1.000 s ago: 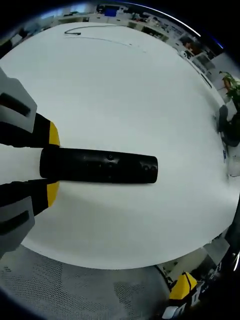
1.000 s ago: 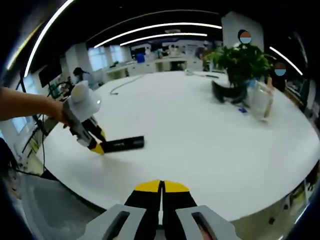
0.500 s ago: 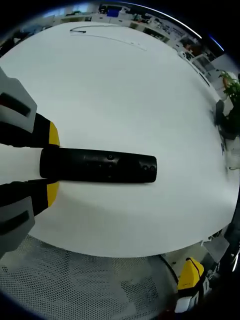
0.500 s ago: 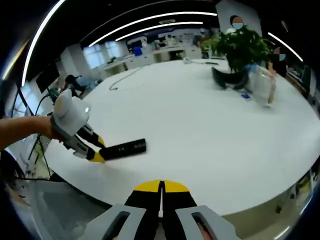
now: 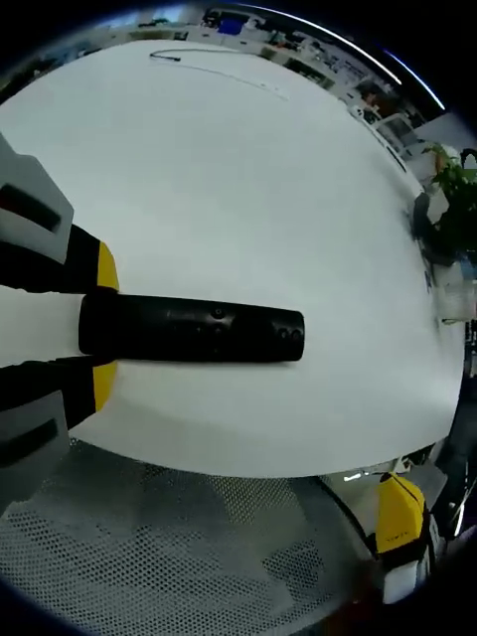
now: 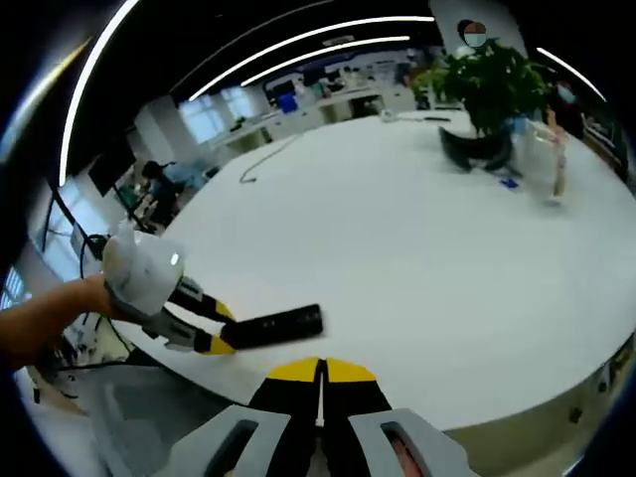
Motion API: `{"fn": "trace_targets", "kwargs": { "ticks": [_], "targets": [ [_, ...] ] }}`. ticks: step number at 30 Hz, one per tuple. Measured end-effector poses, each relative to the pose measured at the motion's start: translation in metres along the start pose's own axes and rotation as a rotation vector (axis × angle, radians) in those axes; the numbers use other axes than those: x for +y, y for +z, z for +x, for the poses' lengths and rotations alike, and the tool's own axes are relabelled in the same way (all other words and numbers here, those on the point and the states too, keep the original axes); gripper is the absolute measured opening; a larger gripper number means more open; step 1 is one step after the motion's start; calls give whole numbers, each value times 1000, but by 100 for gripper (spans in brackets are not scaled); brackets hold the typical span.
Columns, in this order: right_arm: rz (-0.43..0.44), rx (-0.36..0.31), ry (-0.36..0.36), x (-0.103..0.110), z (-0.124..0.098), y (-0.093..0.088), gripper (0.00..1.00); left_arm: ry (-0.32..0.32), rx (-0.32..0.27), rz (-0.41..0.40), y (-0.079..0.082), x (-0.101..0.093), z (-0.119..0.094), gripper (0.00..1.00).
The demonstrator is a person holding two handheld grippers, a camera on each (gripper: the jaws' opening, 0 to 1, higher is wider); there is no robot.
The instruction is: Press the specified remote control buttons in sequence, fully releasing each button before pressing the next.
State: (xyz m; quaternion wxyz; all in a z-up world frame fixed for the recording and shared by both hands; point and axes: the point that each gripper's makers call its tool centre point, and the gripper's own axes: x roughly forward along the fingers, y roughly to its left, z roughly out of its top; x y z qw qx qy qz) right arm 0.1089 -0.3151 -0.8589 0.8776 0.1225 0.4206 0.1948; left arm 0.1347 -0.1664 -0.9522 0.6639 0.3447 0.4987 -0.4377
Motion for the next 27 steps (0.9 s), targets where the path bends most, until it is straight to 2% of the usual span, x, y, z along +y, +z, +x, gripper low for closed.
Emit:
{"fn": "trace_targets", "kwargs": {
  "ticks": [5,8,12,15,19,23,24,27],
  "targets": [
    [-16,19,69,7,6,15,0,5,-28,-18,1,-10,-1,23],
    [0,37,149,17,14,24,0,1,-42,-22,0,-15,-1,23],
    [-4,13,190,21,25,33,0,3,-71,-23,0,-18,-1,23],
    [38,3,236,23,31,40,0,3,-105,-28,0,-21,-1,23],
    [124,-5,246,17,42,48,0,20,-167,-46,0,-29,-2,23],
    [164,14,238,12,55,45,0,21,-231,-105,-3,-36,-4,23],
    [184,57,257,15,57,39,0,15,-236,-104,-4,-40,-5,23],
    [201,131,301,21,61,27,0,26,-256,-50,-5,-49,-5,23]
  ]
}}
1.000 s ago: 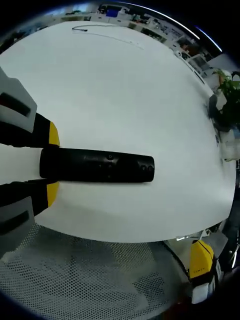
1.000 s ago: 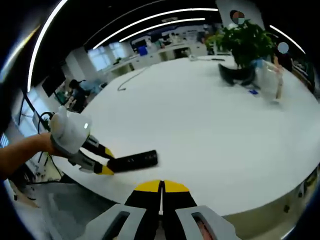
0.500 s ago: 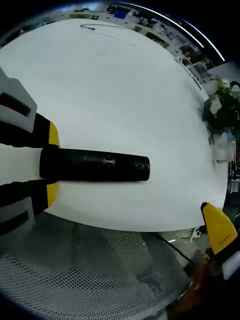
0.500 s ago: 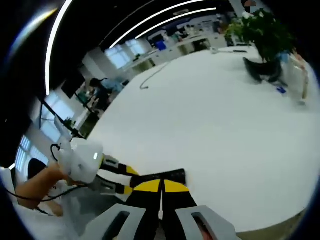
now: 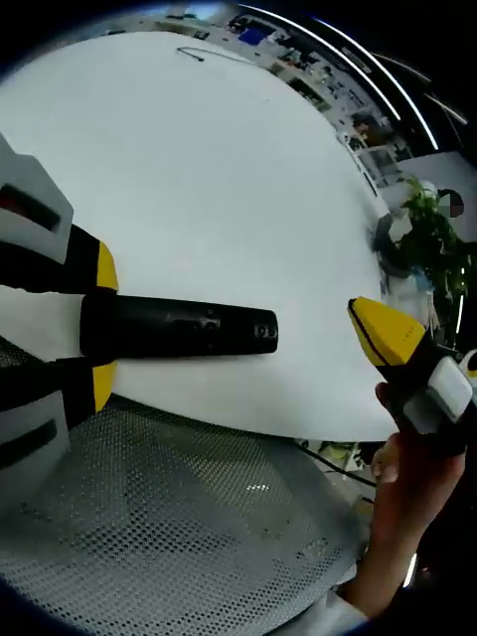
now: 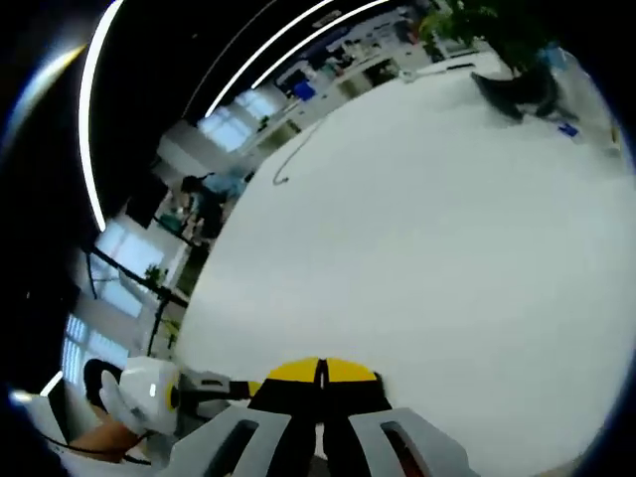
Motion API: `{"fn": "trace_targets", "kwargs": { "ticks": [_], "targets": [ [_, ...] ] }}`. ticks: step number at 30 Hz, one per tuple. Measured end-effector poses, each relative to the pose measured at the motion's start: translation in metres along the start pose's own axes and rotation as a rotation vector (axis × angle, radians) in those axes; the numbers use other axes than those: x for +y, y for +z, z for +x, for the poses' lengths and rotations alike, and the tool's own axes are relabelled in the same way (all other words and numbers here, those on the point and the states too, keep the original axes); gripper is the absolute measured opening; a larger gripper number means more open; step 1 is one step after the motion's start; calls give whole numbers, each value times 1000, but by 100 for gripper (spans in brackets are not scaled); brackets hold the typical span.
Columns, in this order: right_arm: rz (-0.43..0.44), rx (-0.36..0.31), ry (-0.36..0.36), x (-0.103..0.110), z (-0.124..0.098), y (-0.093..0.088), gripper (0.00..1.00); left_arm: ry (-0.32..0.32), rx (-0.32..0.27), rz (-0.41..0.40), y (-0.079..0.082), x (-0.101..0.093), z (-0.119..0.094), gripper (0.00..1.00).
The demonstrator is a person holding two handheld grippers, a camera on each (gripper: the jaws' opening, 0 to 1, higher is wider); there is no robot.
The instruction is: Press the specified remote control buttons in sequence, fully releasing each button before pressing the next.
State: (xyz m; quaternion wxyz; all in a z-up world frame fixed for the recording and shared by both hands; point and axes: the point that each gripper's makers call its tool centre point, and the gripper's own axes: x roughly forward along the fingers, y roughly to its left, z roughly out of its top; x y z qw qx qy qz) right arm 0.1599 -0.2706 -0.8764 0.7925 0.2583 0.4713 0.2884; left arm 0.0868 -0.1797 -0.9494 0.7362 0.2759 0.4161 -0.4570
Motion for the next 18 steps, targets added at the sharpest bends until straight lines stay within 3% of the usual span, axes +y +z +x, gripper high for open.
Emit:
{"fn": "trace_targets", "kwargs": {
  "ticks": [3,5,8,14,16,18],
  "targets": [
    [6,31,-58,-14,4,-9,0,16,-25,7,1,1,0,23],
    [69,91,-86,-22,4,-20,0,8,-54,-8,2,0,1,23],
    [68,79,-94,-27,7,-18,0,1,-88,11,2,-2,1,23],
    [77,137,-144,-38,15,-30,0,4,-134,-11,5,-2,3,24],
    [90,192,-160,-41,16,-40,0,7,-133,-4,6,-2,3,24],
    [80,192,-160,-40,18,-40,0,9,-134,-1,7,-2,3,24]
  ]
}}
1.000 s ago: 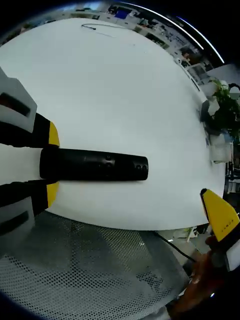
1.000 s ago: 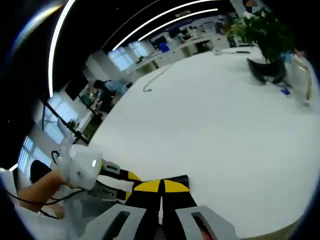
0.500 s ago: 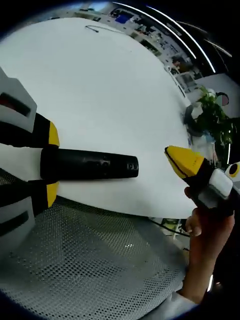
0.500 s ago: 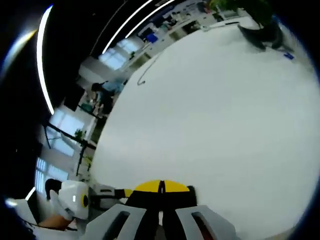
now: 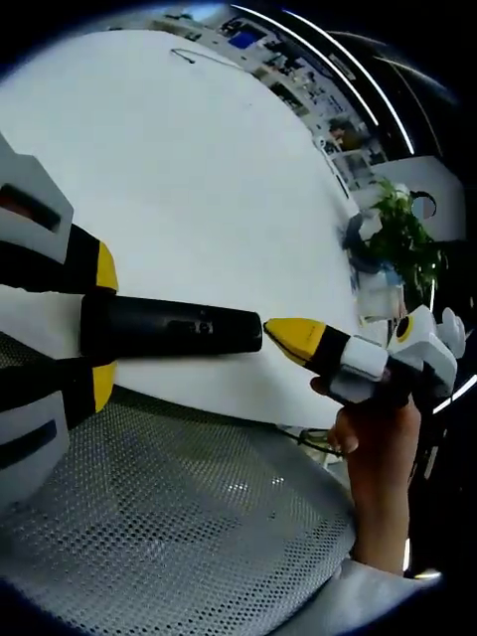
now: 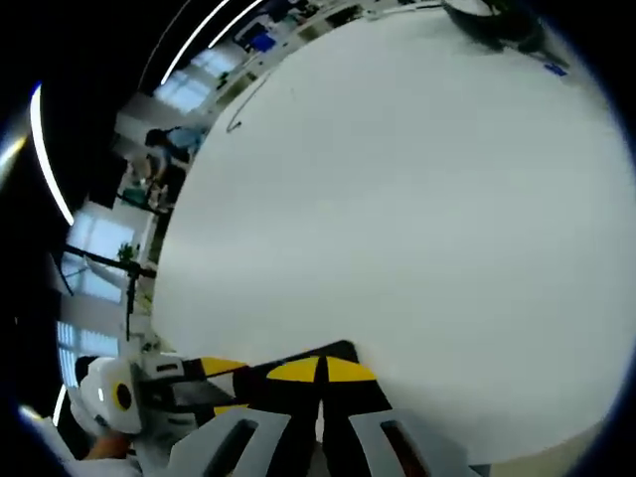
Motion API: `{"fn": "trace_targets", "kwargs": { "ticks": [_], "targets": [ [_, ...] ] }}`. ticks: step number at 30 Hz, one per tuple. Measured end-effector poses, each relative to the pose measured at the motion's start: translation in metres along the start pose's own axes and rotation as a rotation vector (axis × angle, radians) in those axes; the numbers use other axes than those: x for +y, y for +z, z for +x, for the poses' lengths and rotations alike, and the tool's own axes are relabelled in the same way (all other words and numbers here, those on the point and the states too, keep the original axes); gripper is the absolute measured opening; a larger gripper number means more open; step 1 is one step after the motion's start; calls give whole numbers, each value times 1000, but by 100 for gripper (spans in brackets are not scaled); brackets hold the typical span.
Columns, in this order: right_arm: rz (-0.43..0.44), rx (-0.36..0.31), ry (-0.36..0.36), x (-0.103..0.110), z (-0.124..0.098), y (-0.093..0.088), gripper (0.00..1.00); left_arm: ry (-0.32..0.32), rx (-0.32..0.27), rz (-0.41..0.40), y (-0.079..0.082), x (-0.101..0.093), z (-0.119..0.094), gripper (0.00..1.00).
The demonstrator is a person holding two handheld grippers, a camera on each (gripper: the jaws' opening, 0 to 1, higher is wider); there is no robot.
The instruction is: Press the specified remote control buttons in sequence, fully releasing each button before pressing the next.
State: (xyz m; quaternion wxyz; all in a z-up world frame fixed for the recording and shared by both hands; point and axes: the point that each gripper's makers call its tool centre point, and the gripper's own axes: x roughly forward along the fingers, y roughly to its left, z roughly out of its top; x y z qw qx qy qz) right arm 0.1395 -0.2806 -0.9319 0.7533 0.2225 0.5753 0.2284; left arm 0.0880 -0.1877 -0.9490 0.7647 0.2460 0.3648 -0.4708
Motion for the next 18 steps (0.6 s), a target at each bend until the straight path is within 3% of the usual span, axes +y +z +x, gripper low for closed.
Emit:
{"fn": "trace_targets", "kwargs": {
  "ticks": [5,18],
  "targets": [
    [-29,29,-48,-8,4,-4,0,-7,-17,-25,0,2,1,24],
    [-9,9,-40,-9,3,-3,0,-10,-25,-37,2,0,2,24]
  ]
}}
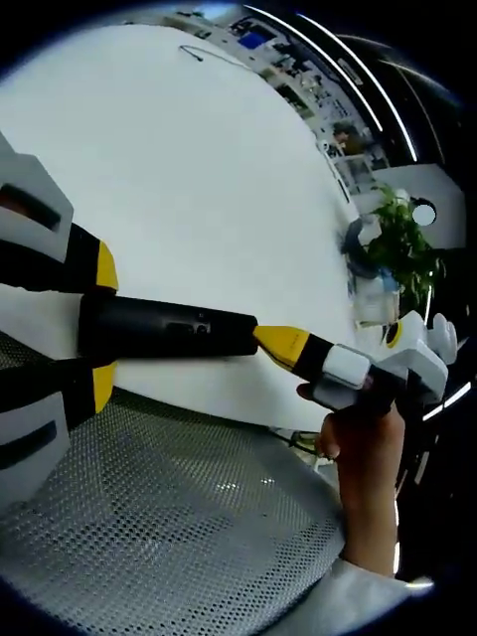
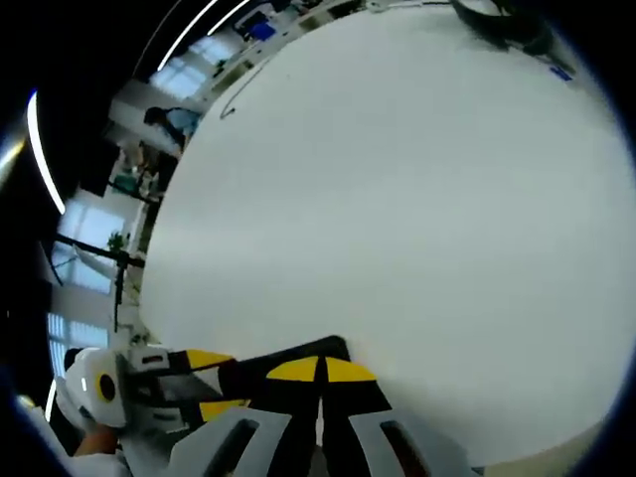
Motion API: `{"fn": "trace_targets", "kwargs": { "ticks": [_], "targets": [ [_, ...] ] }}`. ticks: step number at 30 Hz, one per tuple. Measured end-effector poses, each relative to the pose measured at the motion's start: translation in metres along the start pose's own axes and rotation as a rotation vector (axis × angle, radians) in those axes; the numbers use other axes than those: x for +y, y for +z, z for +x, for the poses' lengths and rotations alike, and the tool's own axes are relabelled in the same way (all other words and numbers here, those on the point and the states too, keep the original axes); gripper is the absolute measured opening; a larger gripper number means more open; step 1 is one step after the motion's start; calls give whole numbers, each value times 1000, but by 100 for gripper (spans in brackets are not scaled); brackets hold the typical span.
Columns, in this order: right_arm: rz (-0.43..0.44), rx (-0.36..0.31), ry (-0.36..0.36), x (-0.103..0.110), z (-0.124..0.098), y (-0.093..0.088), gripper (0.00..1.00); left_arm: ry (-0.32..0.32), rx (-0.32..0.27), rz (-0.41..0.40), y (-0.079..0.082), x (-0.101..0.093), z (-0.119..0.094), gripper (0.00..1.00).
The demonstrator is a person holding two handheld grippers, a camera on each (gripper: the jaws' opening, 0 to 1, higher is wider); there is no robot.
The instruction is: Press the specified remote control buttons in sequence, fully releasing each button before pressing the next.
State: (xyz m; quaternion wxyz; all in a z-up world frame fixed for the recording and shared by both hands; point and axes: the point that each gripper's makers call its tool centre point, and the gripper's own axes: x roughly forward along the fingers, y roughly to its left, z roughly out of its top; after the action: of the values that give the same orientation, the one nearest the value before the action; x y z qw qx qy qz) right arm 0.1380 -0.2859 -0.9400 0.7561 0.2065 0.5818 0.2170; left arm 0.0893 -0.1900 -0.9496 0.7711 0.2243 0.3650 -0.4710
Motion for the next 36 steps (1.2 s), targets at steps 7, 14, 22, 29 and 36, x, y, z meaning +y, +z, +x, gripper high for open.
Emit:
{"fn": "trace_targets", "kwargs": {
  "ticks": [7,14,22,29,36],
  "targets": [
    [-19,1,2,2,0,0,0,1,-6,-6,0,0,0,24],
    [10,5,48,9,-1,1,0,-5,-20,-2,1,0,0,24],
    [10,25,58,11,2,-2,0,-6,-28,-2,3,0,1,24],
    [-18,35,30,9,3,-4,0,-4,-29,-5,3,0,1,24],
    [-53,31,10,9,3,-5,0,7,-20,-22,2,0,1,25]
  ]
}}
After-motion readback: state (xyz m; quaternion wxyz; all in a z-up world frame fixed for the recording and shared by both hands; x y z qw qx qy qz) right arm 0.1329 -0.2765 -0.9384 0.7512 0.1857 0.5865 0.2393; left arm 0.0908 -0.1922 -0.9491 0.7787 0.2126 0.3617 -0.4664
